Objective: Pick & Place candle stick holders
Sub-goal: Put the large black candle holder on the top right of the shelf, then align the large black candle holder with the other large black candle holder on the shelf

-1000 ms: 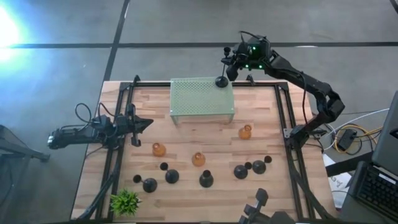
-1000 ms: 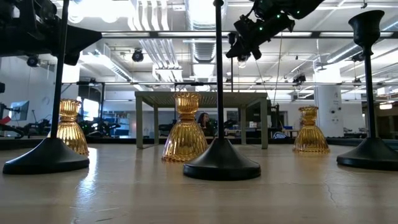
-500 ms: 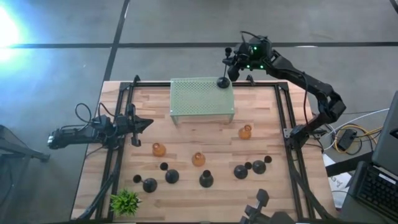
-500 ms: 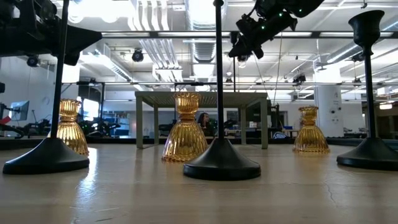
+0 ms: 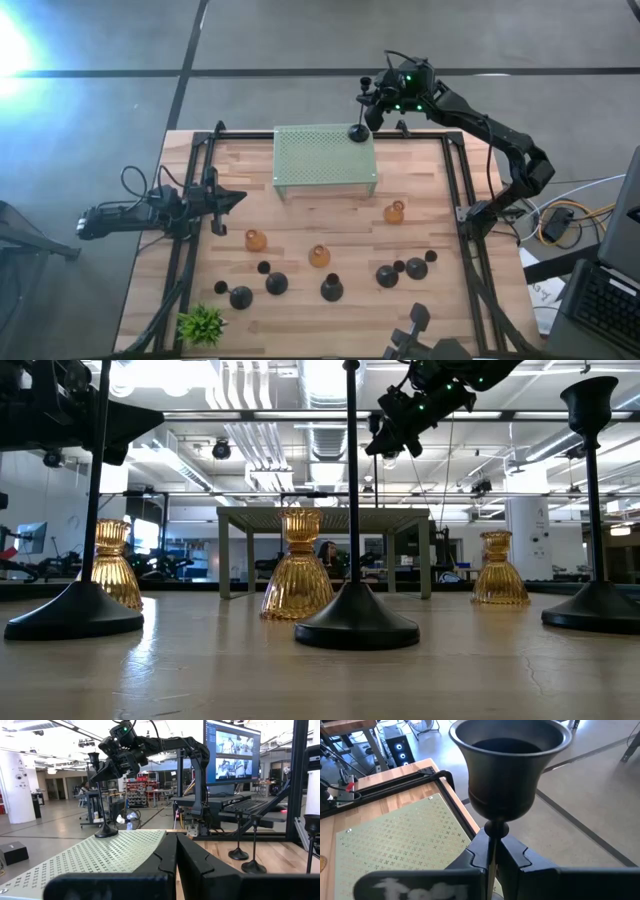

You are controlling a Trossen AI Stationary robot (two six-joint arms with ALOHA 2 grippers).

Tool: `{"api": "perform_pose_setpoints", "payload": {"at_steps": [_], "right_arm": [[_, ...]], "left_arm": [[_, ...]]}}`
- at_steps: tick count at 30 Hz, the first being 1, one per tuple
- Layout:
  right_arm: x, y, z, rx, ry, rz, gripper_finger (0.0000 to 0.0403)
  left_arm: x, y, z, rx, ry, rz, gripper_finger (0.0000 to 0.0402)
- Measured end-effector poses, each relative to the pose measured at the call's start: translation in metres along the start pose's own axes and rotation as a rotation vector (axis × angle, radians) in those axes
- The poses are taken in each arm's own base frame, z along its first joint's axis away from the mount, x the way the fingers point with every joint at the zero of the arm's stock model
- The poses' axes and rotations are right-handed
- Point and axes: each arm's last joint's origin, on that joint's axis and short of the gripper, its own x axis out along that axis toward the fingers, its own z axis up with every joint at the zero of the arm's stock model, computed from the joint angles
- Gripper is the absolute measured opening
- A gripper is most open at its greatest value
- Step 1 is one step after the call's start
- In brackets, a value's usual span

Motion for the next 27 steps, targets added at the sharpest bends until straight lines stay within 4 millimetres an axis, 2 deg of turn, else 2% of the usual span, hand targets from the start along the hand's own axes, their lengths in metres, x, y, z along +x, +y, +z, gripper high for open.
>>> {"api": "perform_pose_setpoints", "payload": {"at_steps": [5,9,19,27], "right_arm": [[0.000,0.000,0.000,0.003,0.001,0.003,0.0020],[0.000,0.000,-0.001,0.014,0.004,0.007,0.0042],[-0.004,0.002,-0.001,0.005,0.014,0.010,0.0125],[-0.020,0.003,-0.001,-0.046,0.098,0.003,0.0179]], "left_arm": [[0.000,0.000,0.000,0.000,0.000,0.000,0.0014],[0.000,0.000,0.000,0.000,0.000,0.000,0.0014],[0.000,0.000,0.000,0.001,0.001,0.000,0.0014],[0.000,0.000,0.000,0.004,0.005,0.000,0.0014]]}}
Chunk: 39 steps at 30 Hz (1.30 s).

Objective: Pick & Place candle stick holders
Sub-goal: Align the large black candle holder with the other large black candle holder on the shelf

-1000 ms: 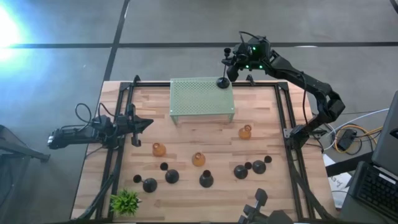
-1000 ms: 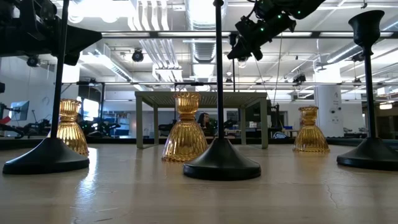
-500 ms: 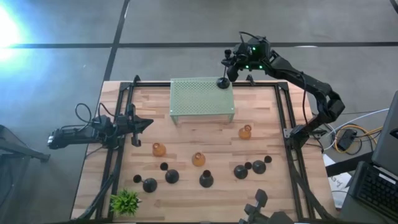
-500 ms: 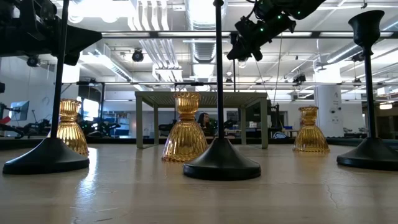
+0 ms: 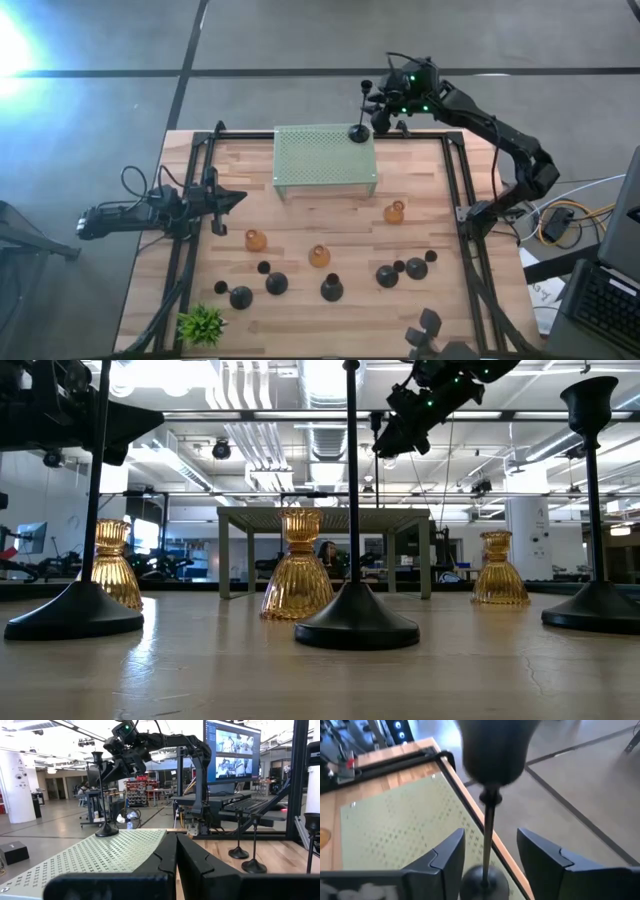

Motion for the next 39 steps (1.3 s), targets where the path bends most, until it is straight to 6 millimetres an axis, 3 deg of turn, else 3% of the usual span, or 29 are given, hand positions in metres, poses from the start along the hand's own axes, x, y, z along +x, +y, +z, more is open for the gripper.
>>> {"api": "perform_pose_setpoints", "payload": {"at_steps": [11,22,30,39], "right_arm": [[-0.055,0.009,-0.004,0.007,0.093,-0.009,0.0176],[-0.102,0.061,-0.041,0.048,0.204,0.123,0.0134],[-0.120,0.103,-0.073,0.036,0.142,0.282,0.0105],[-0.121,0.135,-0.099,0.002,0.026,0.454,0.0081]], "left_arm": [[0.000,0.000,0.000,0.000,0.000,0.000,0.0014],[0.000,0.000,0.000,-0.001,-0.003,0.001,0.0014],[-0.001,-0.001,0.004,-0.095,0.003,-0.066,0.0014],[-0.006,-0.011,0.002,-0.232,0.162,-0.402,0.0014]]}}
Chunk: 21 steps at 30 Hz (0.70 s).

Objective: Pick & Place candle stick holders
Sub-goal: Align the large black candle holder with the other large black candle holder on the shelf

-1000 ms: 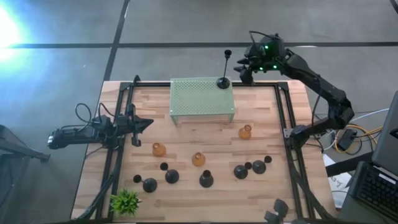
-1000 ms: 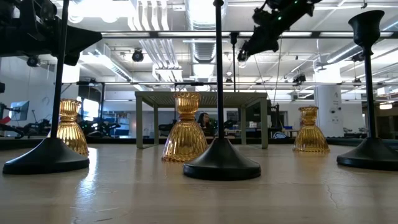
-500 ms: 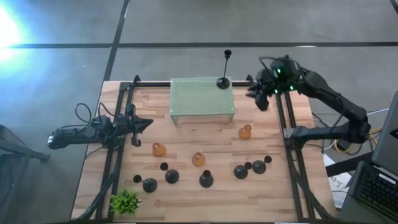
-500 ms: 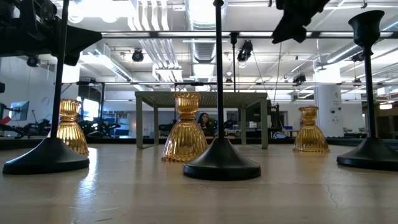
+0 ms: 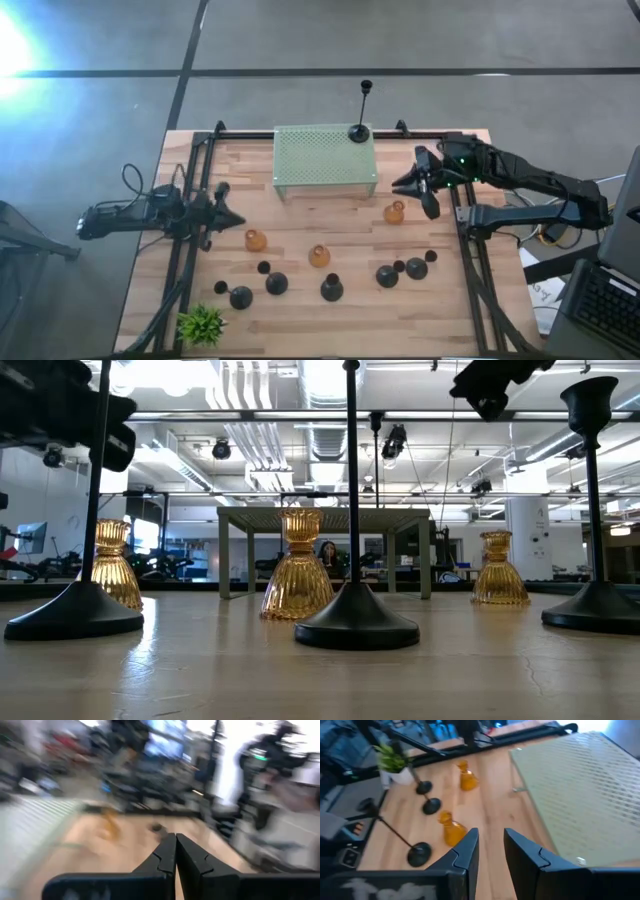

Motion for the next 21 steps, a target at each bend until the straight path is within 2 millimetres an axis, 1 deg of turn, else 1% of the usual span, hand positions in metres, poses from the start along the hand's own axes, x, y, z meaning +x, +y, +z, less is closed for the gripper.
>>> {"api": "perform_pose_setpoints", "payload": {"at_steps": [3,5,9,14,18,21], "right_arm": [[0.002,0.005,-0.001,-0.002,-0.012,0.028,0.0074],[0.003,0.007,0.001,-0.005,-0.029,0.040,0.0071],[0.006,0.008,0.007,-0.021,-0.078,0.048,0.0068],[0.008,0.008,0.014,-0.042,-0.117,0.052,0.0073],[0.008,0.009,0.017,-0.059,-0.120,0.049,0.0075],[0.007,0.009,0.018,-0.060,-0.123,0.049,0.0070]], "left_arm": [[-0.002,-0.004,0.000,-0.062,0.069,-0.121,0.0014],[-0.002,-0.005,0.000,-0.071,0.075,-0.152,0.0014],[0.001,-0.003,-0.007,-0.061,0.101,-0.150,0.0014],[0.011,0.000,-0.017,-0.083,0.149,-0.144,0.0014],[0.020,0.001,-0.017,-0.085,0.123,-0.163,0.0016],[0.026,-0.001,-0.017,-0.084,0.122,-0.191,0.0032]]}}
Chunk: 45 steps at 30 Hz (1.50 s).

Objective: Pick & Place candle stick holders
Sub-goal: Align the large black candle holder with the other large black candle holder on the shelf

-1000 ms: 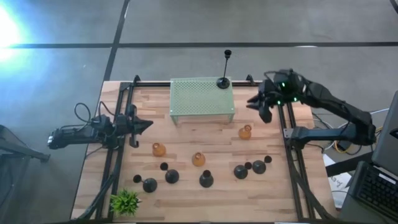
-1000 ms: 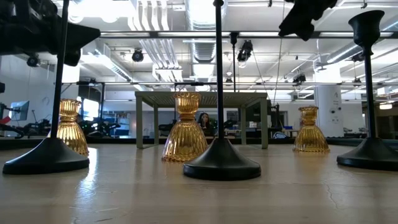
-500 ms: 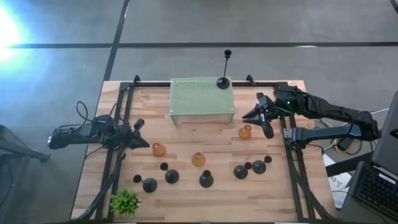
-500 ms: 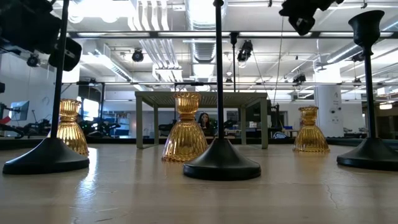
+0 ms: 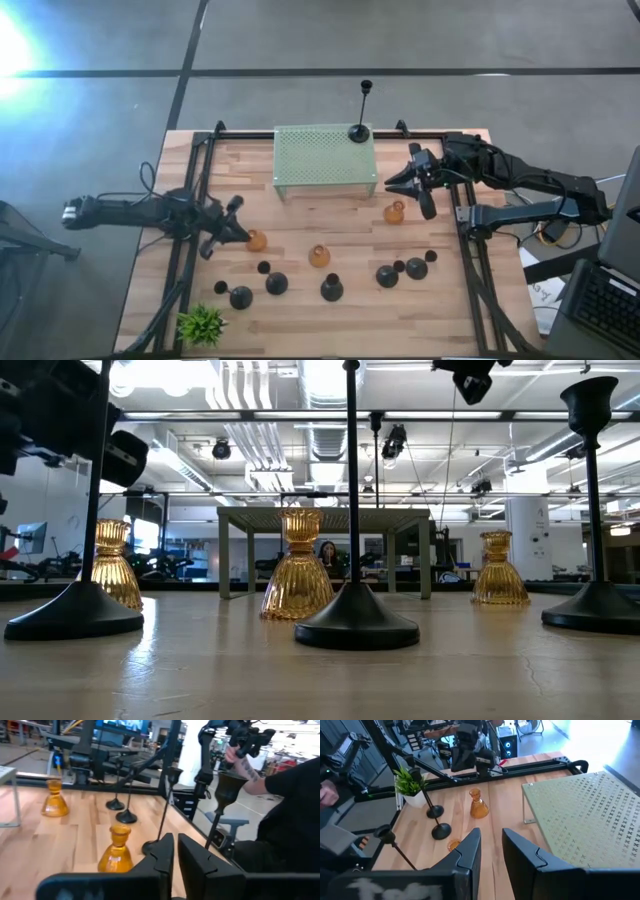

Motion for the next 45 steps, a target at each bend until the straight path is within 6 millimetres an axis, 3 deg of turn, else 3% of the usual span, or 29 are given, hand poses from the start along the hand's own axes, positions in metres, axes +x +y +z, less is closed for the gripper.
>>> {"api": "perform_pose_setpoints", "payload": {"at_steps": [8,13,30,45], "right_arm": [[-0.003,0.001,0.001,-0.006,-0.008,0.001,0.0064],[-0.002,0.001,0.001,-0.005,-0.006,0.001,0.0065],[-0.002,0.001,0.000,-0.022,-0.001,0.000,0.0058],[-0.002,0.001,0.000,-0.022,-0.002,0.000,0.0056]], "left_arm": [[0.016,-0.003,-0.008,-0.074,0.085,-0.024,0.0111],[0.025,-0.006,-0.006,-0.059,0.058,-0.071,0.0133],[0.072,-0.018,0.015,0.006,0.191,-0.161,0.0136],[0.087,-0.026,0.024,0.014,0.209,-0.216,0.0135]]}}
